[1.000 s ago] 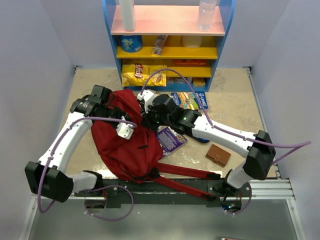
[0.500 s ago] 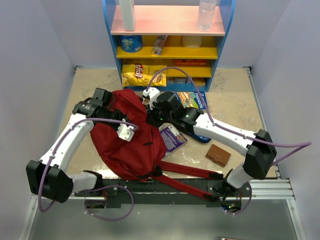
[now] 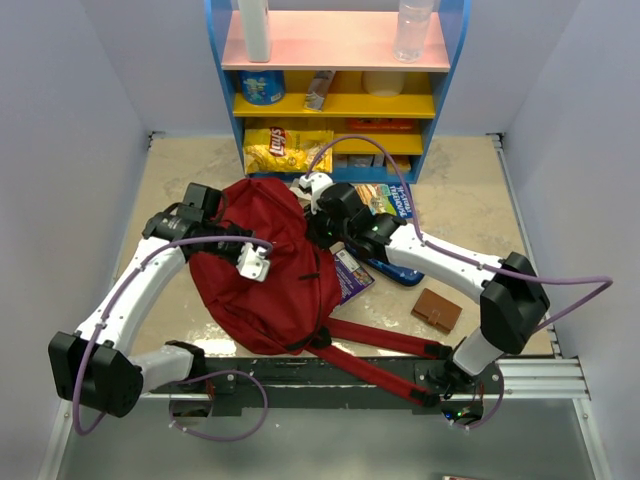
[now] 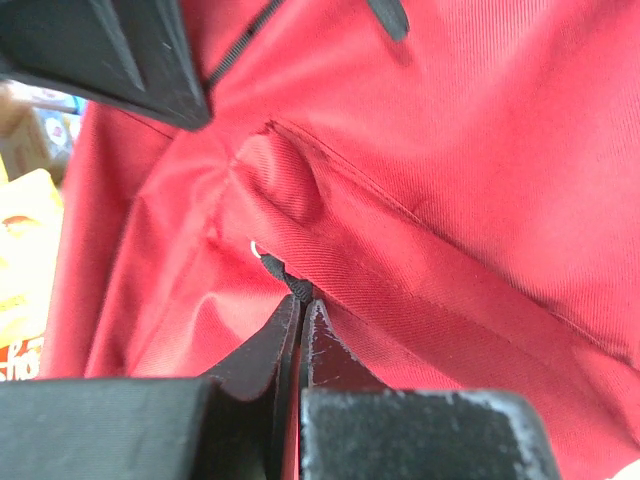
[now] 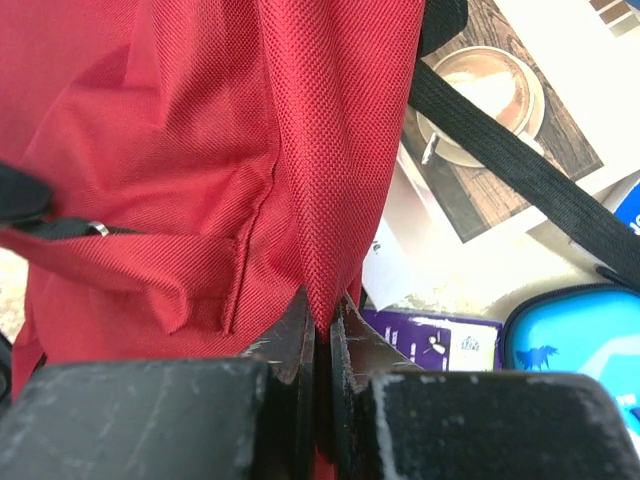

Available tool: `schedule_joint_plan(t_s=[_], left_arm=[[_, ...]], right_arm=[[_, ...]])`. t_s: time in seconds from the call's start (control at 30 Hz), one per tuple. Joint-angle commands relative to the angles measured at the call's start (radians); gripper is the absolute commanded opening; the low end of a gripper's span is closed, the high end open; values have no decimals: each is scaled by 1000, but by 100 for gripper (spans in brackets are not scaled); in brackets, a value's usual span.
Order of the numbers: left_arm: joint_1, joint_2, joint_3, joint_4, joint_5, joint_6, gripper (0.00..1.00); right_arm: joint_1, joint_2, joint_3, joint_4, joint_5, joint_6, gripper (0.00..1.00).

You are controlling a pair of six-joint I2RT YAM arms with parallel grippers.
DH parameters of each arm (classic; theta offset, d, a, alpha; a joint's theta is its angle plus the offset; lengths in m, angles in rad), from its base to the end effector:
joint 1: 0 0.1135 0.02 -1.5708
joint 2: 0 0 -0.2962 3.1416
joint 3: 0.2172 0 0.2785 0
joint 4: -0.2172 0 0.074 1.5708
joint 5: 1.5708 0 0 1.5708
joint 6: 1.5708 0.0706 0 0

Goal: Pack the student bag
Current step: Unzip the student bag at the center of the board.

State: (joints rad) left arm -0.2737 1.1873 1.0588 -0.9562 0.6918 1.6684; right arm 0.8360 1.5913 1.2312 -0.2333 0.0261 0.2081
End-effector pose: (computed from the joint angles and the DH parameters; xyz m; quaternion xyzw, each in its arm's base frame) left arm 0.2252 -0.1100 0.2994 0.7998 0.4480 -0.1069 0.3849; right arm 0.2840 0.3116 0.2891 -0.2668 0.8416 0.2241 0.4127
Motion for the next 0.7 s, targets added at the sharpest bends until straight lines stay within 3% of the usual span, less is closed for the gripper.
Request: schedule_joint_plan(t_s=[0.0, 0.17, 0.2, 0.23, 0.33, 0.5, 0.67], left_arm=[[-2, -31, 10, 48, 75, -64, 0], [-1, -35, 12, 48, 57, -71, 0], [-1, -40, 6, 54, 52, -76, 0], [-1, -43, -3, 65, 43, -84, 0], [-1, -61, -55, 119, 32, -119, 0], [-1, -91, -123, 232, 12, -206, 0], [-2, -97, -158, 330, -20, -279, 0]], right_arm=[[-14, -8, 62, 114, -5, -21, 0], [-14, -21, 39, 98, 31, -27, 0], [-14, -16, 47, 89, 72, -19, 9], [-15, -11, 54, 56, 116, -4, 48], [-15, -33, 80, 12, 244, 63, 86], [17, -171, 22, 75, 210, 201, 89], [89, -211, -87, 198, 121, 324, 80]])
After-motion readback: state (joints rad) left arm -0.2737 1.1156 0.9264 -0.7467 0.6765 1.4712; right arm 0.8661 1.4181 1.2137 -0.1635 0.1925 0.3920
